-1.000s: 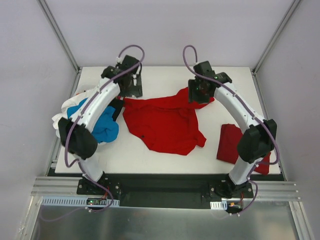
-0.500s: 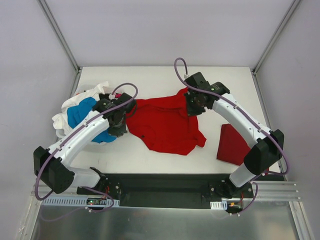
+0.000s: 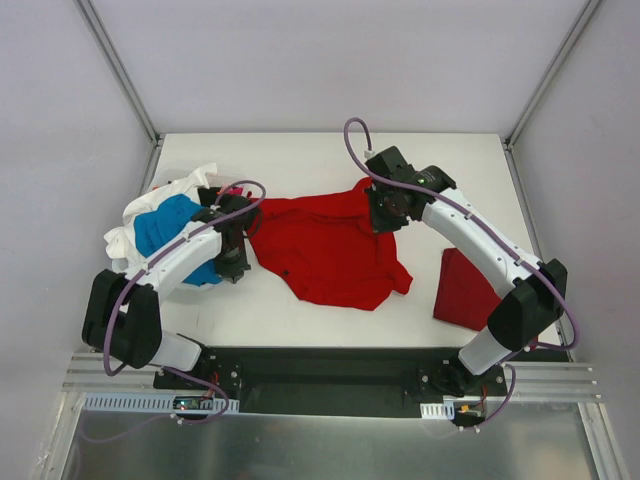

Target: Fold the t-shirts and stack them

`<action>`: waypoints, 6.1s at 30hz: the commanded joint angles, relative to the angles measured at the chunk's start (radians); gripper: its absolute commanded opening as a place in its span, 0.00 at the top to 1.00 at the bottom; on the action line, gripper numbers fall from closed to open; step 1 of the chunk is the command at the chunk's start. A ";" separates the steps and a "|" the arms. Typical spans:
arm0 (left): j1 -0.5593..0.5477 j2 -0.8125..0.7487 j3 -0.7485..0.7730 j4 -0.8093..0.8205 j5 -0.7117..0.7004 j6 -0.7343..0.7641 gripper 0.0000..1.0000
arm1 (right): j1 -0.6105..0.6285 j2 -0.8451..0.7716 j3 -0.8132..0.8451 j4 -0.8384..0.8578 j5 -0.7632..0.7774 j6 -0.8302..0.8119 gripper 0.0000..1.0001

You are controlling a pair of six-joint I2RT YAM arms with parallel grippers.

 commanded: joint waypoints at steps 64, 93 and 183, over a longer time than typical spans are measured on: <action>-0.242 0.264 0.527 -0.059 0.099 0.063 1.00 | -0.497 -0.346 -0.775 0.169 0.165 0.110 0.99; -0.243 0.235 0.521 -0.060 0.022 0.070 1.00 | -0.480 -0.362 -0.866 0.065 0.017 0.323 0.99; -0.260 0.272 0.590 -0.053 0.016 0.169 1.00 | -0.905 -0.438 -1.065 0.338 -0.349 0.202 0.99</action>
